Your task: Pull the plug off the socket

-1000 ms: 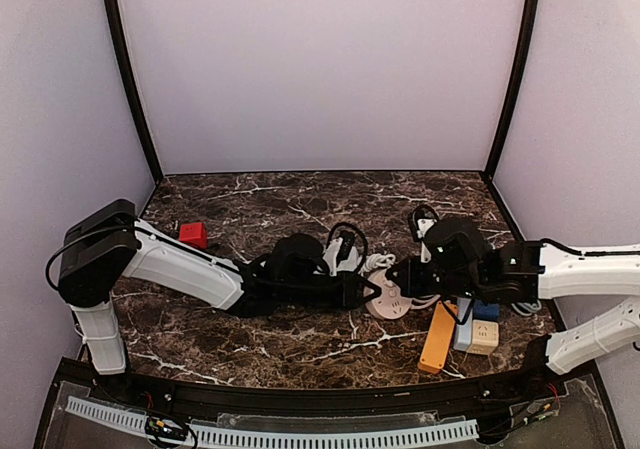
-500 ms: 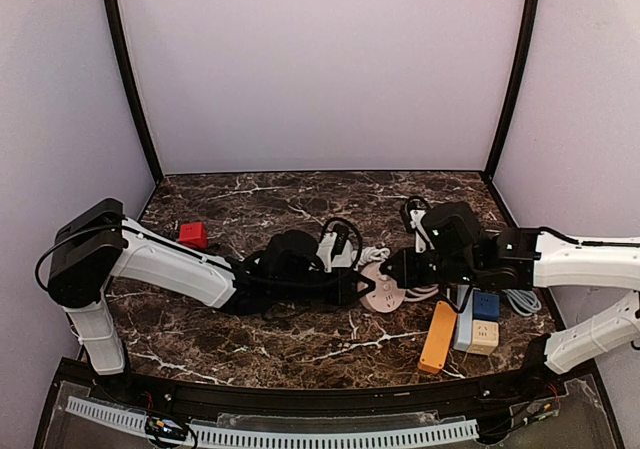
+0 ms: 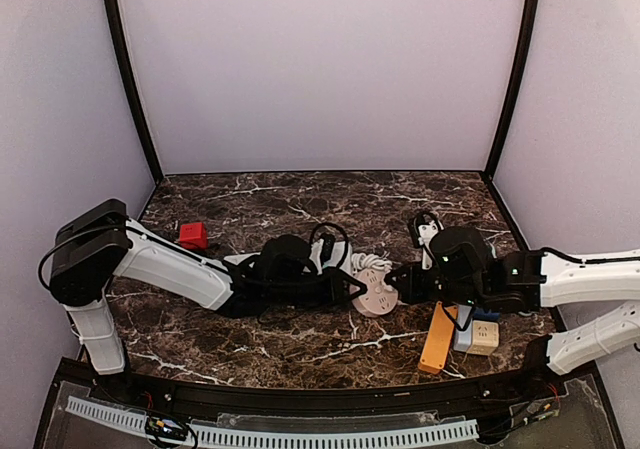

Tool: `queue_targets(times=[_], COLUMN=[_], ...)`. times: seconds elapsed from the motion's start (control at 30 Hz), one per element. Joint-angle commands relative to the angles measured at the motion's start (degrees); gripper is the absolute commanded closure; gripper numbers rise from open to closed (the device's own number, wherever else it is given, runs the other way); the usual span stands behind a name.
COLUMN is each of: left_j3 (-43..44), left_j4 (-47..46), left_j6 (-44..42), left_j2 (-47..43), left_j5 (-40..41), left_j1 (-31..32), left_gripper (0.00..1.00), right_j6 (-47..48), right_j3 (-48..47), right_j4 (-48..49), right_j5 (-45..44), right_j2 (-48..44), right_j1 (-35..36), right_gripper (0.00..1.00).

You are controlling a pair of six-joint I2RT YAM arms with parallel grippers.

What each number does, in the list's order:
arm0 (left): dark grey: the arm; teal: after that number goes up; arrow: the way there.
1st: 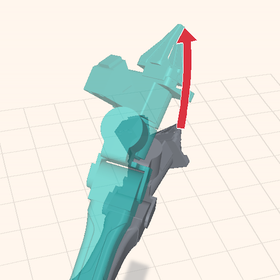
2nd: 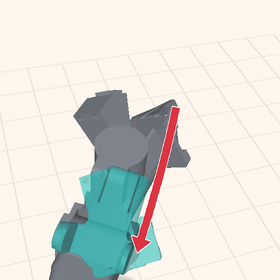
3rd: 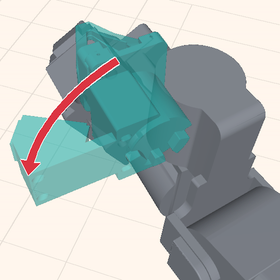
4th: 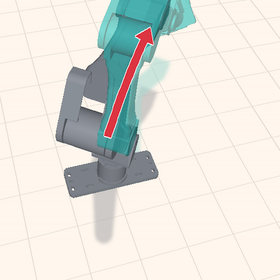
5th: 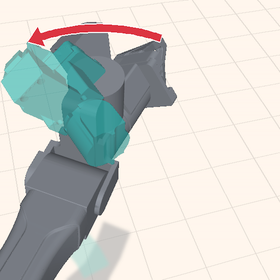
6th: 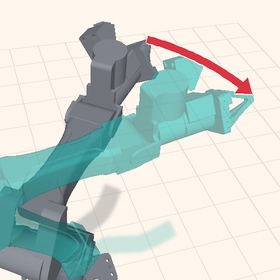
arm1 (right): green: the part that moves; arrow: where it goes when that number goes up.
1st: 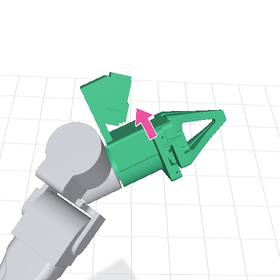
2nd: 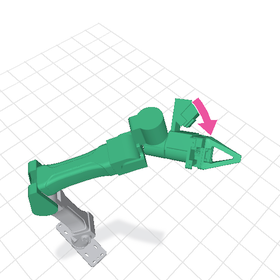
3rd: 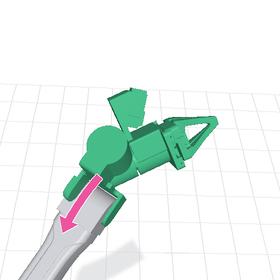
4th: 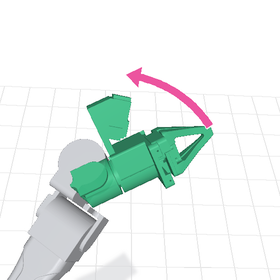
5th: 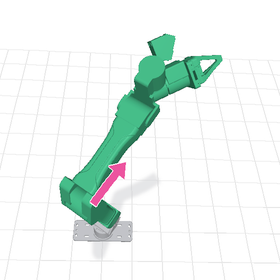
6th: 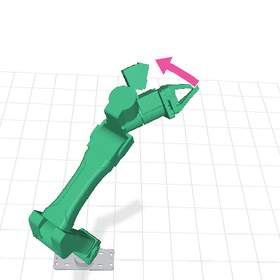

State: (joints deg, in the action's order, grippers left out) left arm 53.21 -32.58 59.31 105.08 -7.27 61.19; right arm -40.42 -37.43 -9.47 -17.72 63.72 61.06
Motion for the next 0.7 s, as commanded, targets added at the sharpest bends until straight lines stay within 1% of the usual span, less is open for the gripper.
queue_targets(times=[0.0,0.27,0.43,0.5,0.57,0.6,0.63,0.67], left_j3=[0.1,0.1,2.7,2.6,1.9,1.2,1.0,0.5], left_j4=[-1.5,0.8,8.2,9.1,8.8,8.5,8.1,7.9], left_j6=[1.1,-1.4,-5.8,-7.0,-6.8,-6.7,-6.5,-6.6], left_j2=[-0.3,0.2,1.4,1.3,1.4,1.4,1.4,1.4], left_j5=[1.2,0.1,-2.6,-2.8,-2.8,-2.8,-2.8,-2.7], left_j1=[-1.5,-1.5,-0.8,-0.5,-0.2,-0.1,0.1,0.2], left_gripper=[0.99,0.99,0.99,0.99,0.97,0.92,0.90,0.85], right_j6=[-2.2,-1.1,0.5,1.2,2.0,2.5,2.8,3.2], right_j3=[1.5,-1.8,-6.0,-8.2,-10.1,-11.0,-11.9,-12.6], right_j4=[0.4,-0.5,-3.3,-4.7,-5.8,-6.3,-6.7,-7.0], right_j5=[-2.6,-4.2,-5.9,-6.9,-7.4,-7.4,-7.3,-7.2], right_j2=[-1.1,0.0,1.8,2.7,3.8,4.5,5.2,5.8], right_j1=[1.1,1.0,1.0,0.9,0.5,0.2,0.0,-0.3], right_gripper=[1.00,1.00,1.00,1.00,1.00,1.00,1.00,1.00])
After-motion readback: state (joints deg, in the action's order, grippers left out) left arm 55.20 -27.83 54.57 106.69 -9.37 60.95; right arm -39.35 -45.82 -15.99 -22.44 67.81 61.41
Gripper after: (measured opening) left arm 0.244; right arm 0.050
